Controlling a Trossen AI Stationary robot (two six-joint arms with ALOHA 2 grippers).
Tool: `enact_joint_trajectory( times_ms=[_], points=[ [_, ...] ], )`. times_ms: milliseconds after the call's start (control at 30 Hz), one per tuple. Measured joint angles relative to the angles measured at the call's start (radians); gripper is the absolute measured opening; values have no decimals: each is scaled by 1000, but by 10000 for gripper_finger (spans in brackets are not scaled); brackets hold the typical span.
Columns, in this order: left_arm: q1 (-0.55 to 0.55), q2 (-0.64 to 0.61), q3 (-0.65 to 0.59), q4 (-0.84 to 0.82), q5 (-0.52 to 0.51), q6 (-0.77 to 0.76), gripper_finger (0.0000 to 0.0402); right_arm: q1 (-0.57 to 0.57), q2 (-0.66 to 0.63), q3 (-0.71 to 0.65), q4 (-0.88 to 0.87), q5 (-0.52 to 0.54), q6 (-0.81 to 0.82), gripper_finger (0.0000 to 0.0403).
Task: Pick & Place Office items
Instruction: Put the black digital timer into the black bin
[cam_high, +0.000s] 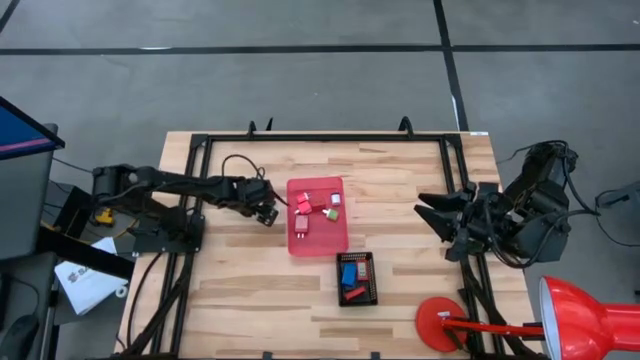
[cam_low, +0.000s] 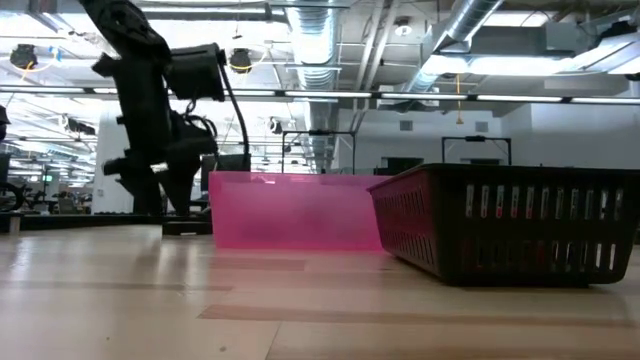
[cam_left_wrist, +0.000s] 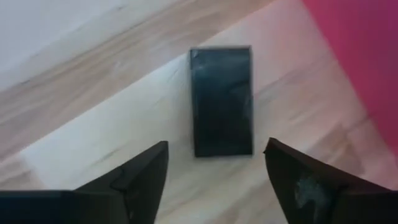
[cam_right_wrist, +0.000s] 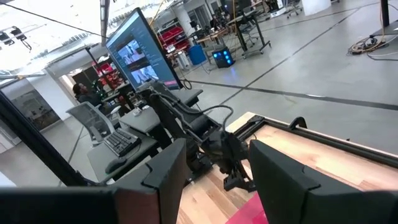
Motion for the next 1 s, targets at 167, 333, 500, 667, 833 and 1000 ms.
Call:
enact_joint_trajectory(
  times_ms=[167,333,500,667,833,1000],
  points=[
    [13,80,1,62,9,10,275,0,0,0,16,0,-12,170],
    [23,118,4,71,5,7,242,0,0,0,25,0,-15,170],
    [24,117,2,65,-2,1,171,0,0,0,28,0,-16,170],
    [23,117,3,62,-2,-8,147,0,0,0,27,0,-23,170],
    [24,85,1,47,18,-9,153,0,0,0,27,0,-23,170],
    [22,-21,-1,-20,54,-16,157,0,0,0,31,0,-23,170]
  ],
)
